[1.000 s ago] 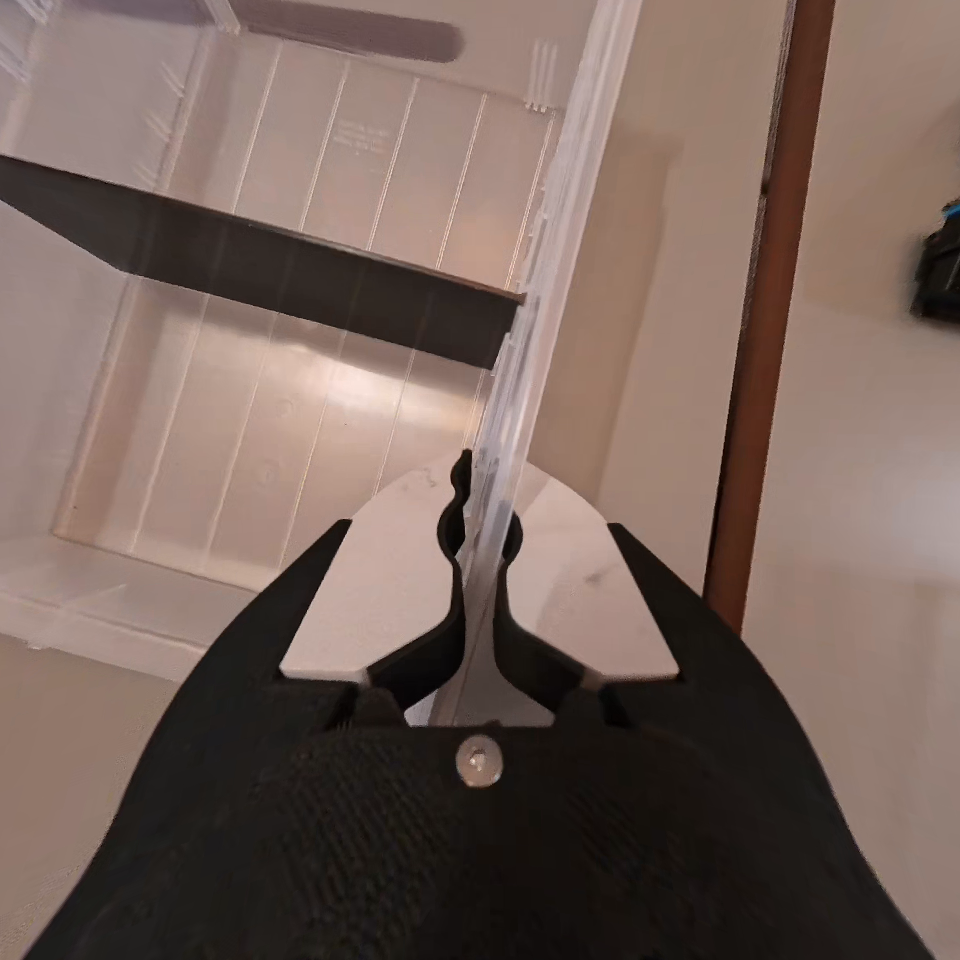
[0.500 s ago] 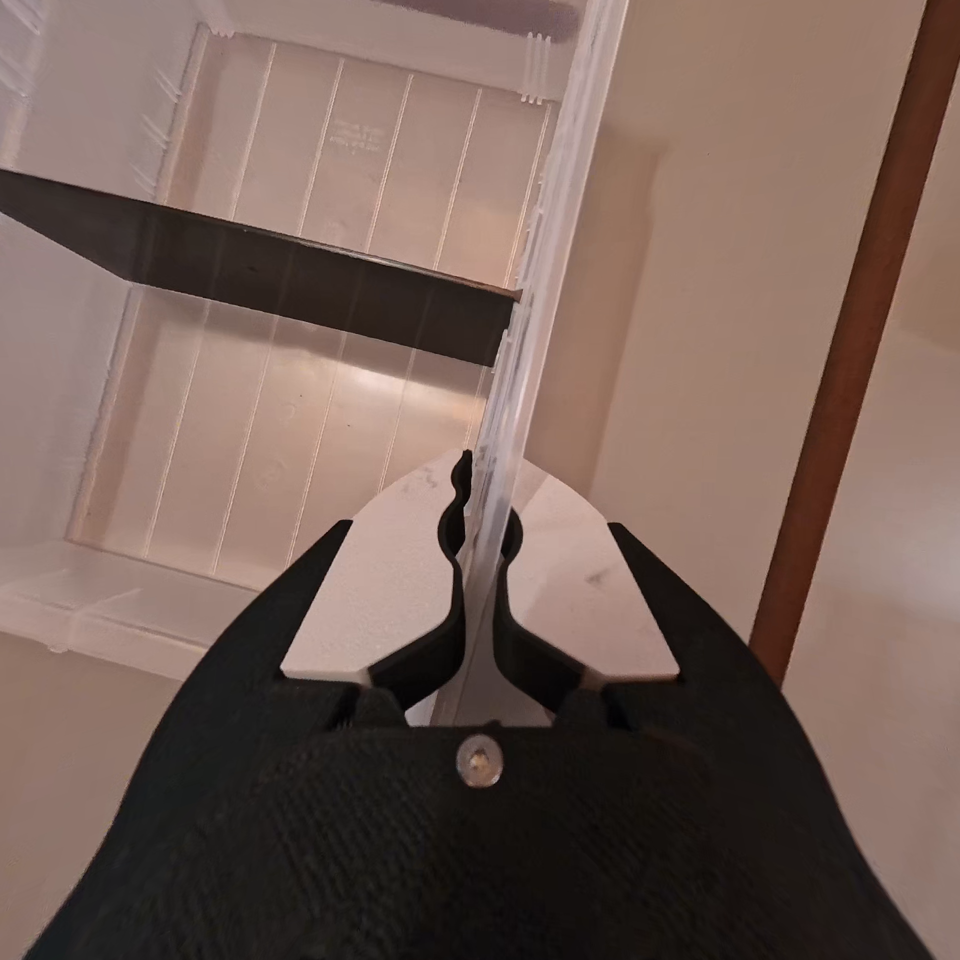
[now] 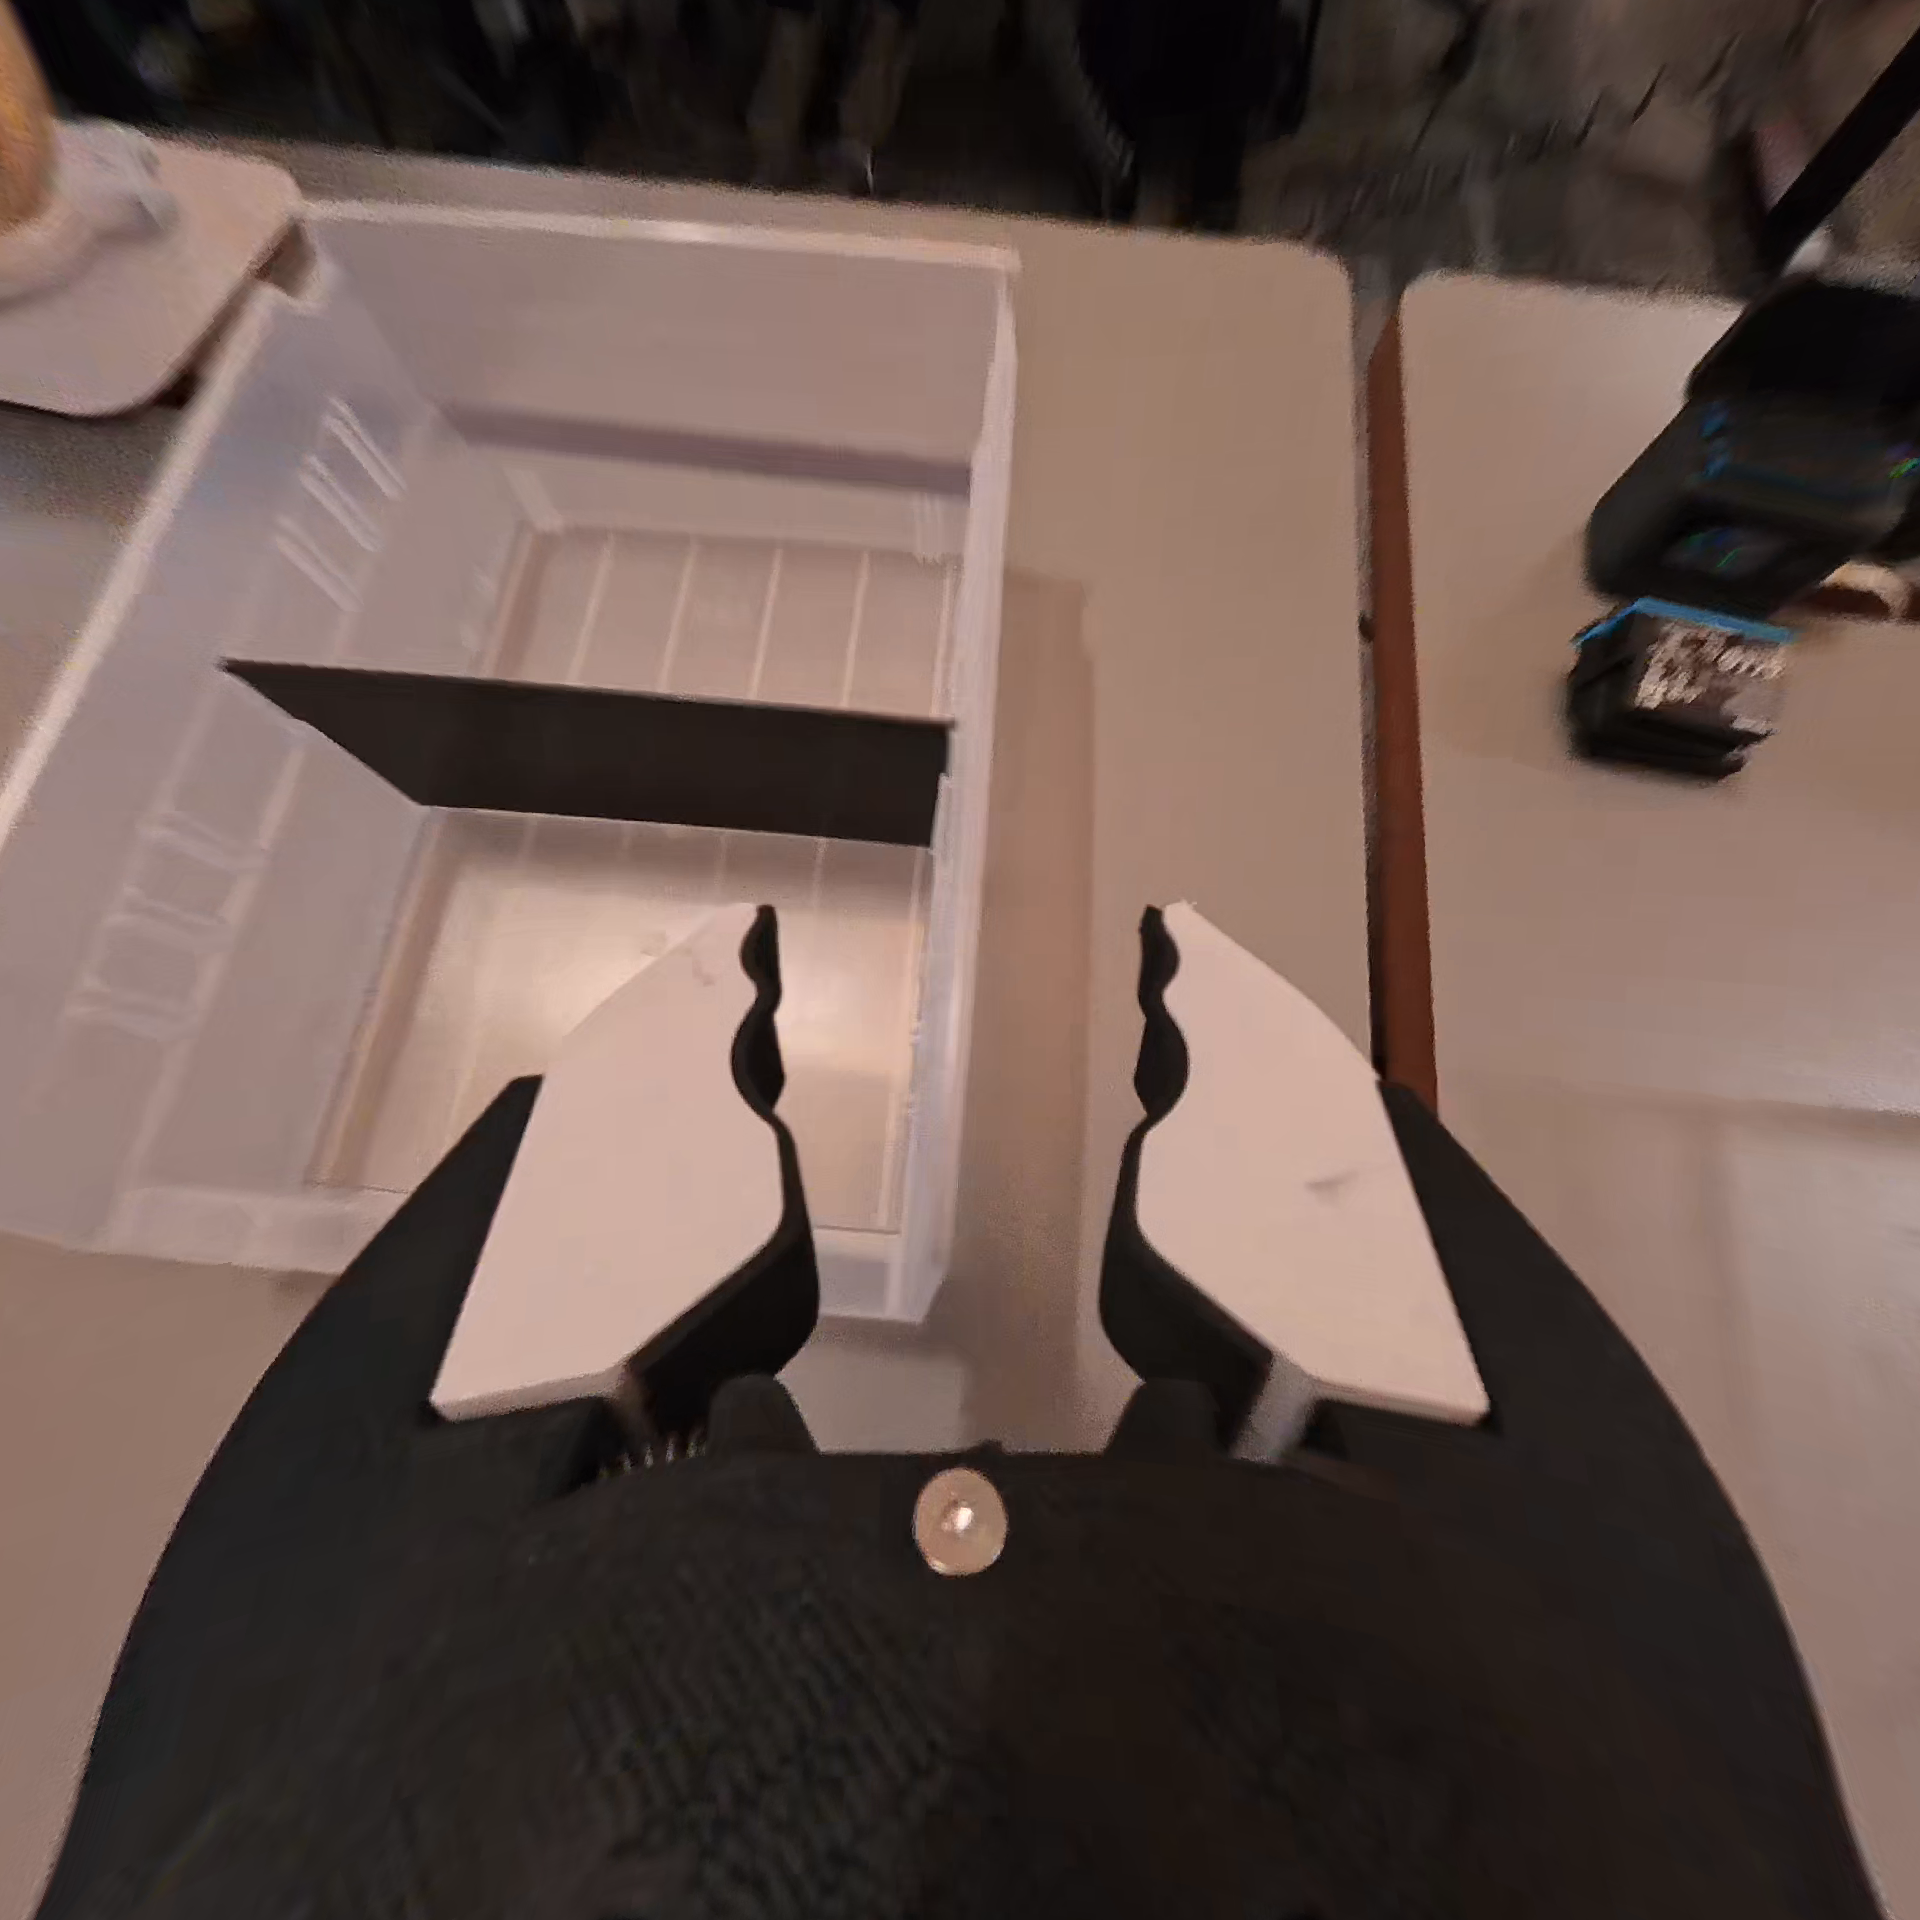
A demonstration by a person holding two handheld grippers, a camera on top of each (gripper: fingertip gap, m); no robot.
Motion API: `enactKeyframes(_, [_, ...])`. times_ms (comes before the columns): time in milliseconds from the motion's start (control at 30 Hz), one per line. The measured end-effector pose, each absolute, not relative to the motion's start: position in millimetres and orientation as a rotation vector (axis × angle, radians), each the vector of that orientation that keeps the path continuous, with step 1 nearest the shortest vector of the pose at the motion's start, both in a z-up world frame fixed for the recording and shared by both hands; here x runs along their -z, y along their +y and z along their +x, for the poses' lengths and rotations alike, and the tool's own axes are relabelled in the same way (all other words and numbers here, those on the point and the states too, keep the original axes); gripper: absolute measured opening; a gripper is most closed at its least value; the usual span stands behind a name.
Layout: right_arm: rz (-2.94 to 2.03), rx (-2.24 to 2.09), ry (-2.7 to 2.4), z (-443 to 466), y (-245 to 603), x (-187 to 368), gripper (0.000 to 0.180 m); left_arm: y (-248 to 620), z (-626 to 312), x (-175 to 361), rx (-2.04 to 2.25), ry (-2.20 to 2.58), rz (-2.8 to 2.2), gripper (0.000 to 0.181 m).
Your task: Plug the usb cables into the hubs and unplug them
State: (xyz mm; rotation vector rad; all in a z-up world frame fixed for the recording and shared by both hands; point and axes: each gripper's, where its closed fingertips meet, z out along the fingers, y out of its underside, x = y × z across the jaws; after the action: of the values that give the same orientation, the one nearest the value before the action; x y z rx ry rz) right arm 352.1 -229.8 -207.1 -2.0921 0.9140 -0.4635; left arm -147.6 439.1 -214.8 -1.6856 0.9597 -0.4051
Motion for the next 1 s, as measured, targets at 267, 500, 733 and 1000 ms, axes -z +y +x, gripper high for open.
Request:
enactKeyframes(267, [-1.917, 0.387, 0.490, 226, -136, 160, 0.071, 334, -119, 192, 0.757, 1.228, -1.982, 0.063])
enactKeyframes(500, [-1.885, 0.326, 0.311, 174, -75, 168, 0.073, 268, -107, 217, 0.672, 1.053, -1.908, 0.078])
enactKeyframes(733, [-1.865, 0.202, 0.239, 146, -49, 170, 0.074, 291, -87, 262, 0.481, 0.997, -1.901, 0.069])
enactKeyframes(1000, [-1.892, 0.134, 0.139, 118, -29, 177, 0.075, 303, -70, 288, 0.369, 1.079, -1.943, 0.061])
